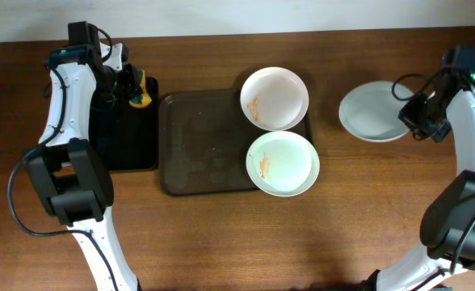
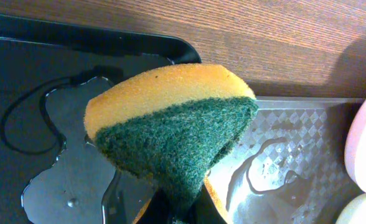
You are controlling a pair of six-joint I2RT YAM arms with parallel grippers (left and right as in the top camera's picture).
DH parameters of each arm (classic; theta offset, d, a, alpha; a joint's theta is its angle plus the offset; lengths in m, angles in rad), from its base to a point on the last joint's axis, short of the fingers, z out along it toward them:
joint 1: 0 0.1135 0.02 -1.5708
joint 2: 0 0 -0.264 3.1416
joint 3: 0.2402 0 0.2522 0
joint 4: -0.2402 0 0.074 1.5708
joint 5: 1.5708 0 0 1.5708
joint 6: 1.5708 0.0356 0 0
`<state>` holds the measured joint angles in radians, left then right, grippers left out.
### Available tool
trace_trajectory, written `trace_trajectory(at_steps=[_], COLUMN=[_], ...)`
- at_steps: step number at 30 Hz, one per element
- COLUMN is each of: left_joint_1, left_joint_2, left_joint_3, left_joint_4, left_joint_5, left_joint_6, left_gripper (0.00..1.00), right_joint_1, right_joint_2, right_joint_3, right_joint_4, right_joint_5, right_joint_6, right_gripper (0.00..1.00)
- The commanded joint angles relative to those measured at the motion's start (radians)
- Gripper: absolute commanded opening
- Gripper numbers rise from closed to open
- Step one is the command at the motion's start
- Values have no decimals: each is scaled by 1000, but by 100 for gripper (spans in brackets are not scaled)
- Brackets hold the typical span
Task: Clean dirty plates on tray and stack at the side
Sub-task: 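Lower the blue-grey plate onto the table and open the right gripper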
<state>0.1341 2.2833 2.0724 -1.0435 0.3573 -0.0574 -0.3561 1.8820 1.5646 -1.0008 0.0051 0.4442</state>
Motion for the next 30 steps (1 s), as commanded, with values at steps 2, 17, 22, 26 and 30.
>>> trace_trajectory(at_steps=[2, 17, 22, 26, 30], left_joint_1=[-1, -1, -1, -1, -2], left_joint_2=[-37, -37, -37, -37, -37], left_joint_3=[7, 7, 7, 7, 7], left_joint_4=[2, 2, 2, 2, 2], left_joint_5=[-7, -7, -7, -7, -7], left_joint_6=[-10, -10, -10, -9, -9], left_gripper=[1, 1, 1, 1, 1], right_joint_1=[-26, -43, -35, 25, 150], right_joint_2=[-6, 20, -43, -213, -312], right_joint_3=[-95, -209, -167, -161, -161], right_joint_4=[110, 247, 138, 88, -3], right_joint_5=[-39, -43, -113, -183, -197], right_joint_6=[-11, -18, -31, -97, -96], right_gripper=[4, 42, 50, 52, 67])
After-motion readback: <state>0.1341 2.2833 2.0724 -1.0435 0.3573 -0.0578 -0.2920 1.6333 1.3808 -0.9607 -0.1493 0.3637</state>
